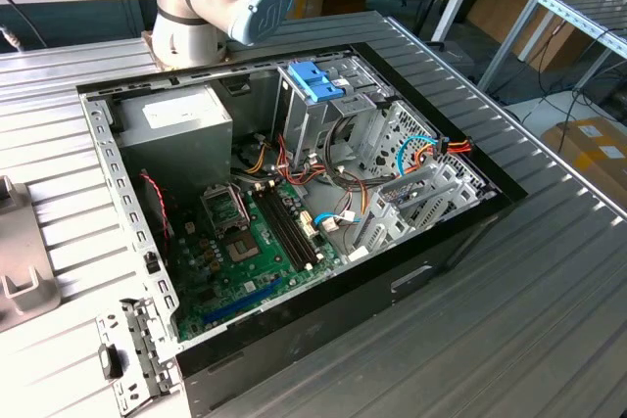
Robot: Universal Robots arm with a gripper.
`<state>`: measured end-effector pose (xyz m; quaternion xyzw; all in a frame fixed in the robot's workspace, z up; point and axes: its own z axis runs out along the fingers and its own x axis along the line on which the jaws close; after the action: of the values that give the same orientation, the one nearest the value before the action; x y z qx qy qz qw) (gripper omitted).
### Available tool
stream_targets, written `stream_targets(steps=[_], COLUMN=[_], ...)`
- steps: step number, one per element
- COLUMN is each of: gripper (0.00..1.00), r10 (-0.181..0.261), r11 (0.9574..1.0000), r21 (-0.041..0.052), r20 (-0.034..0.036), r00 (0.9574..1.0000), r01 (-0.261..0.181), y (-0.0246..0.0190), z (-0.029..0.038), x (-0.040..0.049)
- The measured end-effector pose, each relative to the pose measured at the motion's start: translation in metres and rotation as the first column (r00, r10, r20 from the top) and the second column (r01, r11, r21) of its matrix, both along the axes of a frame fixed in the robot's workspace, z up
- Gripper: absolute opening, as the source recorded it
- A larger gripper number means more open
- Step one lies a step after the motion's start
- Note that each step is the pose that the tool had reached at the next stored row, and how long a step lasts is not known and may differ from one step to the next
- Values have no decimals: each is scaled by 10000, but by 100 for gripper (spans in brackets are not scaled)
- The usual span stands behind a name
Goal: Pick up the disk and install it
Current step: 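Pick up the disk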
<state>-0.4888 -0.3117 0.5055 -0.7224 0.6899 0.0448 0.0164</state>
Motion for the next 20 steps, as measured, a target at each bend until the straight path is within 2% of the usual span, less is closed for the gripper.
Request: stream_targets(steps=[12, 20], gripper=[37, 37], r10=[-1, 0], r11=[10000, 10000], r21=[0, 0], r20=[0, 0], r00=[10000, 10000], r01=[1, 0], y=[0, -12], z=[53, 55], x=[0, 0])
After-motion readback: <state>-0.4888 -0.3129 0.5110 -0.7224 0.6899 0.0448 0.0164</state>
